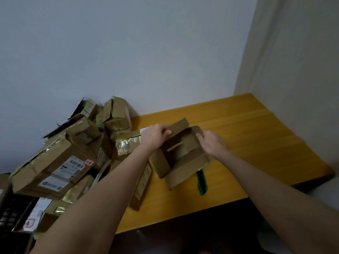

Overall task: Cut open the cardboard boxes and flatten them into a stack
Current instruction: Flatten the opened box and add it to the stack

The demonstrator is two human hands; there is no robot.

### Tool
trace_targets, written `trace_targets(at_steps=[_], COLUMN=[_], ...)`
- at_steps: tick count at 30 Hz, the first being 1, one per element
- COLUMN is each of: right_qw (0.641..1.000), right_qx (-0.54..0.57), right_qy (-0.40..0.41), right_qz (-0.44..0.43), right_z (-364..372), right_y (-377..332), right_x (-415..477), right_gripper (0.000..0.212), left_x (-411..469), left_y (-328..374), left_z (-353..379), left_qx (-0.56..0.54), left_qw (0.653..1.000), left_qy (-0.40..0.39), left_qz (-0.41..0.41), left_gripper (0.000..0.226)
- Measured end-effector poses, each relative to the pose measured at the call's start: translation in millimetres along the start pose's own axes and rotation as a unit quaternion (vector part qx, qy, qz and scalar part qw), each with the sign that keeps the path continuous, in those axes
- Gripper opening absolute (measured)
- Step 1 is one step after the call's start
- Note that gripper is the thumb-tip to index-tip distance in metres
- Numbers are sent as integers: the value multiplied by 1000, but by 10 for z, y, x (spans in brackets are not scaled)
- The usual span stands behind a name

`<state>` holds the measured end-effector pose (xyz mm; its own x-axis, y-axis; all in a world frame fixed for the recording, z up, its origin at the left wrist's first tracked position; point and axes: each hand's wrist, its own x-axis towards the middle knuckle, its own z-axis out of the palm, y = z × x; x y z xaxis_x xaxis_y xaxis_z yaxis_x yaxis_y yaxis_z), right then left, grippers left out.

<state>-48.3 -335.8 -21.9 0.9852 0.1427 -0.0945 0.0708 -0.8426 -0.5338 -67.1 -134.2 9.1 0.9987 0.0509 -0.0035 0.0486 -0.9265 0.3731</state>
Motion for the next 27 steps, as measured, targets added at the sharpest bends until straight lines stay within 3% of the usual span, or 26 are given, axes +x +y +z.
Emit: trace_targets(at_steps=[2,4,7,9,13,15,17,21,24,27], right_qw=[1000,998,994,993,991,986,982,965,953,941], right_qx=[19,27,65,84,133,166,189,259,300,336], right_qy=[12,35,52,45,16,10,9,20,14,-8], right_qz=[12,38,70,66,31,18,9,26,37,42], right_z=[14,26,6,-19,-44,-59,-81,-128,-119,-85], right_y=[-12,0,43,32,10,24,37,101,148,138], right_x=[-10,-16,-1,-3,-54,-83,-116,-112,-84,-89], right_gripper=[31,31,32,33,36,36,36,30,29,12], left_x=[-15,-48,-106,-150,-134,-110,-75,-19,-12,-12], left_y=[-27,-63,-141,-163,-142,-140,-172,-254,-211,-172], left_z=[37,79,128,222,347,331,309,290,280,259], left_qx=[46,-8,-171,-195,-217,-154,-93,-112,-103,-111], left_qw=[995,986,948,934,925,937,949,955,960,948], left_qy=[88,148,75,-1,-17,-11,1,21,25,35], left_qz=[-11,-76,-256,-298,-311,-312,-302,-275,-260,-298], left_gripper=[29,49,96,109,120,121,114,89,108,123])
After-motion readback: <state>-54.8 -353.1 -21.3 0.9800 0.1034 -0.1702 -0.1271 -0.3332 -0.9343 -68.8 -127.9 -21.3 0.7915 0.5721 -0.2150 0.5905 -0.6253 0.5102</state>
